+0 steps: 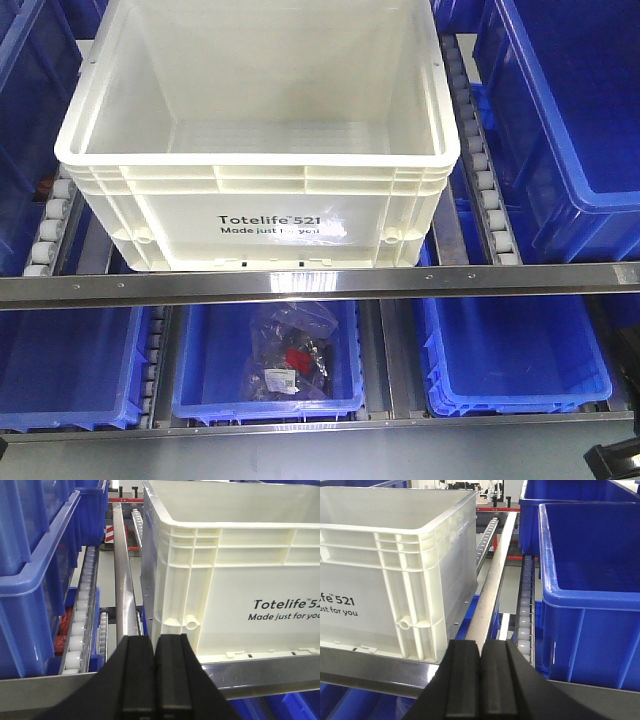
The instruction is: Place moving items into box and shelve
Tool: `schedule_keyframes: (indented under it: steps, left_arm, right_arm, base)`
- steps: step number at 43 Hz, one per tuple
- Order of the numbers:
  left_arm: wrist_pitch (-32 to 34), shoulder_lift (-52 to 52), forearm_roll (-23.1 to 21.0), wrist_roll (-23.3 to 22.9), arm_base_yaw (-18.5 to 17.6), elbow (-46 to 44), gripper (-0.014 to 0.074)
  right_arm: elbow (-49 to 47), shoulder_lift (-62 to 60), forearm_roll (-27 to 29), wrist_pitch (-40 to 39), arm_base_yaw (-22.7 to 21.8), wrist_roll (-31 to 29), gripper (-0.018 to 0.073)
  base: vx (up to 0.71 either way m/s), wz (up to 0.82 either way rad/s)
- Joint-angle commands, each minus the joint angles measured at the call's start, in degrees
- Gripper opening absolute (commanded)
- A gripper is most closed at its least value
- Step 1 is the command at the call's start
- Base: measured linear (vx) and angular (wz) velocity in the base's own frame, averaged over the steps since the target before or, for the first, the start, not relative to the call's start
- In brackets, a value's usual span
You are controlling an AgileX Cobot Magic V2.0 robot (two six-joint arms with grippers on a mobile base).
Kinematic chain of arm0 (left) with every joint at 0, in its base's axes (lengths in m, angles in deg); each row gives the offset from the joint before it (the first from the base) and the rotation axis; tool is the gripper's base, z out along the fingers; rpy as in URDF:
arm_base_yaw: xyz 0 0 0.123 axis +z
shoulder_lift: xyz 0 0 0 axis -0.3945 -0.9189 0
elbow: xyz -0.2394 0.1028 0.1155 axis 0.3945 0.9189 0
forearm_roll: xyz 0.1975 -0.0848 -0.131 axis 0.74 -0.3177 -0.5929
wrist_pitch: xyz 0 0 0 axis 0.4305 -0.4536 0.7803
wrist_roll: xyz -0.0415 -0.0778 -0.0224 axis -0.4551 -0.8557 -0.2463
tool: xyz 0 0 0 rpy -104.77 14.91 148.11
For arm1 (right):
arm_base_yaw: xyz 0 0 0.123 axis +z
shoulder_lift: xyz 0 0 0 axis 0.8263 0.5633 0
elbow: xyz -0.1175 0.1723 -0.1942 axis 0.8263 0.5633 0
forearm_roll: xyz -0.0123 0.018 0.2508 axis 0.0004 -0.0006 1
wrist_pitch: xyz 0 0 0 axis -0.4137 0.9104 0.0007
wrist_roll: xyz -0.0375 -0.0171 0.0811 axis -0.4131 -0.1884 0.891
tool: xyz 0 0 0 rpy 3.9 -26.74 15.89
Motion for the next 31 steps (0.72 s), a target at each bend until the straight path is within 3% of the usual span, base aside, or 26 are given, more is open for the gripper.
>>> schedule_keyframes:
  steps: [1,31]
  left_arm:
    - [4.69,0.19,-0.10,-0.51,-0.04,0.18,-0.0008]
    - [4.69,0.19,-0.10,-0.51,-0.04,0.18,-0.0008]
  right_arm:
    - [0.29,0.09,0.06,-4.60,-0.13,0.00,-0.0008]
    - [0.29,0.09,0.06,-4.60,-0.13,0.00,-0.0008]
  base:
    - [0.00,0.00]
    - [0.00,0.00]
